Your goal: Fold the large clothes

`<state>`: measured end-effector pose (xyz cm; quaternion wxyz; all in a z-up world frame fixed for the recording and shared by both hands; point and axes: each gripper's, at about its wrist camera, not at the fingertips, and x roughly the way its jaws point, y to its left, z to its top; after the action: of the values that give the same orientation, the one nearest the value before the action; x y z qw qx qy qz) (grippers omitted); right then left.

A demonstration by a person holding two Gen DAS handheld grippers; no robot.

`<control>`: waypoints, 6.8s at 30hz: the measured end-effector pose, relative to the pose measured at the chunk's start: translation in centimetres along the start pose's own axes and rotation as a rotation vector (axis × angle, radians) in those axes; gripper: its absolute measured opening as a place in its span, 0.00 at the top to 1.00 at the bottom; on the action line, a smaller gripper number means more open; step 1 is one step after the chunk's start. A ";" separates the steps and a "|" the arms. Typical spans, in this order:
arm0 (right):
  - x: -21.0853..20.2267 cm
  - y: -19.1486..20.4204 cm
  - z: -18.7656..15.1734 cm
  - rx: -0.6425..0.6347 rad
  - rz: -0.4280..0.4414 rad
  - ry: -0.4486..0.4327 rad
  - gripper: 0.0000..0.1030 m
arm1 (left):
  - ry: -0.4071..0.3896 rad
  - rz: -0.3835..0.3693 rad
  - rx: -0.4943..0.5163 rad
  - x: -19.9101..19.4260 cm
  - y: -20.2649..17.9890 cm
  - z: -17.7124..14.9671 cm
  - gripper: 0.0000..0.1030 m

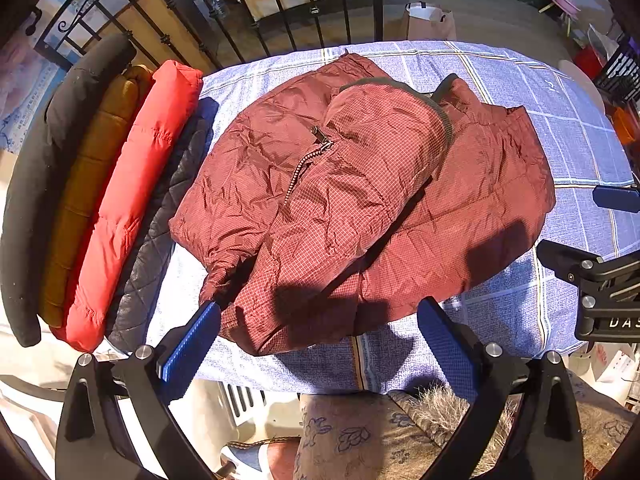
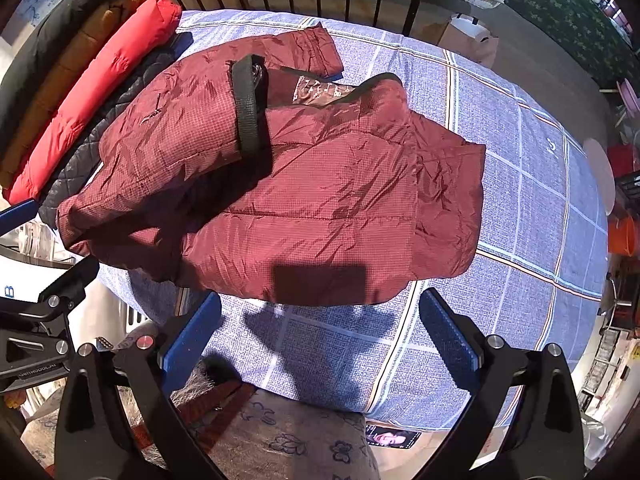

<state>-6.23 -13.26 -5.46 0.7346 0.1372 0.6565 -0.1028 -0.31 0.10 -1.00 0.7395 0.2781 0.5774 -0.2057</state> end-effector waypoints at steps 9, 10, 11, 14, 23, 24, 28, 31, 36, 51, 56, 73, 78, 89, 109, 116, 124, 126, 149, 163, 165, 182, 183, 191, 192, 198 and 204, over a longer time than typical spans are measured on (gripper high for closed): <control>0.2 0.0 0.0 0.002 0.003 0.003 0.05 | 0.005 0.000 0.002 0.2 0.0 -0.1 0.06; 0.3 -0.1 0.0 0.003 0.003 0.004 0.05 | 0.005 0.000 0.002 0.2 0.0 -0.1 0.06; 0.3 -0.1 0.0 0.002 0.003 0.004 0.05 | 0.005 0.001 0.002 0.2 0.0 -0.1 0.06; 0.3 -0.1 0.0 0.003 0.003 0.004 0.05 | 0.006 0.000 0.002 0.2 0.0 -0.1 0.06; 0.5 -0.2 -0.1 0.003 0.004 0.009 0.05 | 0.010 -0.001 0.004 0.4 0.1 -0.2 0.06; 0.5 -0.2 -0.1 0.004 0.004 0.009 0.05 | 0.010 -0.002 0.004 0.4 0.1 -0.1 0.06; 0.5 -0.2 -0.1 0.004 0.004 0.010 0.05 | 0.012 -0.002 0.005 0.5 0.1 -0.1 0.06; 0.6 -0.2 -0.1 0.005 0.004 0.010 0.05 | 0.016 -0.002 0.006 0.6 0.1 0.0 0.06; 0.6 -0.1 -0.1 0.003 0.004 0.011 0.05 | 0.016 -0.002 0.006 0.7 0.1 -0.1 0.06; 0.8 0.2 -0.4 0.005 0.004 0.015 0.05 | 0.017 -0.001 0.008 0.6 0.0 0.0 0.06; 1.0 0.1 -0.3 0.017 0.012 0.016 0.05 | 0.022 -0.002 0.009 0.7 0.1 0.1 0.06; 2.0 -2.6 4.4 0.198 0.312 -0.030 0.05 | -0.026 -0.027 -0.222 0.8 10.7 2.5 0.06; 2.9 -3.3 9.2 0.254 0.362 -0.039 0.05 | -0.016 0.048 -0.232 3.8 15.5 4.3 0.06; 6.0 -1.0 23.0 0.262 0.344 -0.083 0.05 | -0.049 -0.118 0.104 16.0 15.3 15.6 0.06; 15.1 -4.6 17.4 -0.141 0.269 0.204 0.95 | -0.020 -0.359 0.140 17.1 12.2 9.7 0.90; 11.5 -8.9 2.2 -0.091 0.313 0.407 0.96 | 0.059 -0.366 0.012 13.6 13.9 -2.9 0.91; 8.7 -13.3 -3.8 0.211 0.320 0.290 0.67 | 0.206 -0.316 -0.265 15.0 16.8 -13.3 0.91; 5.2 -14.8 -0.4 0.261 0.353 0.075 0.12 | 0.202 -0.292 -0.283 15.3 16.7 -13.2 0.91; 16.2 -5.4 9.9 0.056 0.259 -0.064 0.88 | 0.120 -0.125 -0.256 10.7 11.7 -10.5 0.91; -5.9 -29.5 -10.0 0.714 0.129 -0.488 0.91 | -0.183 -0.396 0.215 2.5 -3.8 4.4 0.91; -9.6 -30.7 -12.6 0.759 0.089 -0.562 0.91 | -0.220 -0.450 0.250 0.6 -5.5 5.5 0.92; -25.8 -33.3 -9.5 0.581 0.008 -0.936 0.91 | -0.621 -0.445 0.193 -13.9 2.2 7.0 0.92; -25.0 -33.8 -7.9 0.581 0.034 -0.928 0.91 | -0.620 -0.426 0.190 -13.4 2.4 7.3 0.92; -9.7 -36.6 4.8 0.715 0.138 -0.605 0.32 | -0.296 -0.332 -0.049 2.8 5.7 15.9 0.79; -7.0 -35.9 5.2 0.703 0.118 -0.545 0.28 | -0.257 -0.341 -0.079 4.5 6.0 15.8 0.70; 4.9 -29.0 -1.0 0.593 0.144 -0.288 0.26 | -0.110 -0.334 -0.201 11.2 6.2 7.1 0.28; 11.7 -25.3 -9.9 0.669 0.162 -0.062 0.26 | 0.052 -0.355 -0.200 15.2 5.3 -0.1 0.26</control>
<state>-22.54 -33.35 -19.77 0.6743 0.4188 0.5509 -0.2577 6.70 4.40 -14.82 0.7004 0.1023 0.6538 -0.2673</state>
